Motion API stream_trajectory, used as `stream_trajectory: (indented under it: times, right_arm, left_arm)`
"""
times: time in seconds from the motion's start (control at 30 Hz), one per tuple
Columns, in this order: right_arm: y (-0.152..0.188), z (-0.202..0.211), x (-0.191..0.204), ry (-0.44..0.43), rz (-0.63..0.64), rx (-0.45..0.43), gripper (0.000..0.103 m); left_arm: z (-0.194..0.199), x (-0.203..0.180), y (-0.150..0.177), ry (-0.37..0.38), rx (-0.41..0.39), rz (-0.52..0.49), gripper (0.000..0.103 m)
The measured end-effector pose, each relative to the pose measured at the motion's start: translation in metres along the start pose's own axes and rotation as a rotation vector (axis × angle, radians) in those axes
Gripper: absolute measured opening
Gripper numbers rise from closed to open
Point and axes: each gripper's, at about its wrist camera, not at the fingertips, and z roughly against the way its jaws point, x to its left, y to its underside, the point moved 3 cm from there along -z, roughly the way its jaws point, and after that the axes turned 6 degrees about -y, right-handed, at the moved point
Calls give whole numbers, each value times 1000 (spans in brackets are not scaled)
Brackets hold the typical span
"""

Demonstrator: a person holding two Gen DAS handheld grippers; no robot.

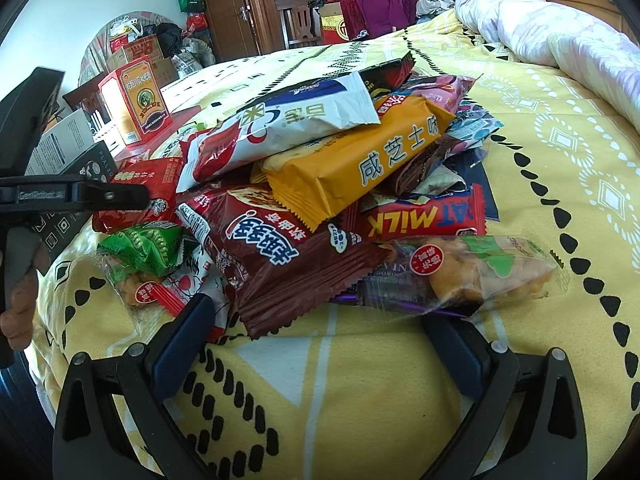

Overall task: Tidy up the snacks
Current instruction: 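Grasp the red snack bag with the left gripper from the pile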

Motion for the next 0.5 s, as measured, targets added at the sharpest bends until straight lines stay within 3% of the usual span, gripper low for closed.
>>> stream_trajectory:
  times: [0.07, 0.17, 0.23, 0.33, 0.5]
  right_arm:
    - [0, -1, 1, 2, 1, 1, 103]
    - [0, -1, 1, 6, 3, 3, 103]
    - [0, -1, 1, 7, 3, 3, 103]
    - [0, -1, 1, 7, 4, 3, 103]
    - [0, -1, 1, 14, 9, 7, 103]
  left_arm:
    - [3, -15, 7, 31, 15, -53, 66]
    - [13, -13, 14, 42, 11, -31, 61]
    - [19, -1, 19, 63, 14, 18, 52]
    - [37, 19, 34, 86, 20, 103, 50]
    - [62, 33, 71, 120, 59, 155, 51]
